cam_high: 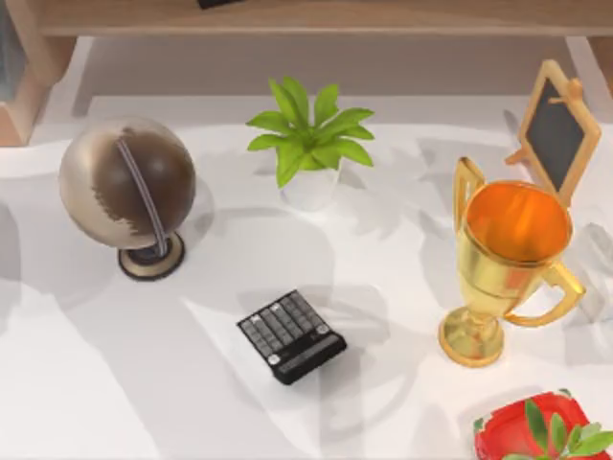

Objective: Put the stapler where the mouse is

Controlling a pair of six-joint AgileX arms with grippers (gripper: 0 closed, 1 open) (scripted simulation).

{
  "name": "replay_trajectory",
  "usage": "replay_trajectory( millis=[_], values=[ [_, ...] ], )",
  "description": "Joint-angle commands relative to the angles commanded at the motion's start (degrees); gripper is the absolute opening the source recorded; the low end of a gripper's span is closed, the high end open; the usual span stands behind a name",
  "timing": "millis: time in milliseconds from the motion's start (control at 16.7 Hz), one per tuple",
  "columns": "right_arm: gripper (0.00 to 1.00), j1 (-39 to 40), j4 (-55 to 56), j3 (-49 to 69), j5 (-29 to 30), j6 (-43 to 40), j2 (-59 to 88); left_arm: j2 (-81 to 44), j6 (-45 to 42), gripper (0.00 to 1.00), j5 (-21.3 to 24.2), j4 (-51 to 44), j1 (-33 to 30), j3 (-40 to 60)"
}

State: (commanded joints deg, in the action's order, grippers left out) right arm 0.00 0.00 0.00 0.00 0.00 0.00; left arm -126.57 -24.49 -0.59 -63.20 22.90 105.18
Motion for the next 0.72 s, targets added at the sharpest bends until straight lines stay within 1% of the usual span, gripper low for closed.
replay_trajectory(
  millis=[360, 720],
  values=[
    [1.0, 0.0, 0.0, 0.0, 0.0, 0.0, 0.0, -0.2, -0.2, 0.0, 0.0, 1.6, 0.1, -1.0],
    [1.0, 0.0, 0.0, 0.0, 0.0, 0.0, 0.0, -3.3, -0.2, 0.0, 0.4, 2.1, 0.2, -3.8]
  ],
)
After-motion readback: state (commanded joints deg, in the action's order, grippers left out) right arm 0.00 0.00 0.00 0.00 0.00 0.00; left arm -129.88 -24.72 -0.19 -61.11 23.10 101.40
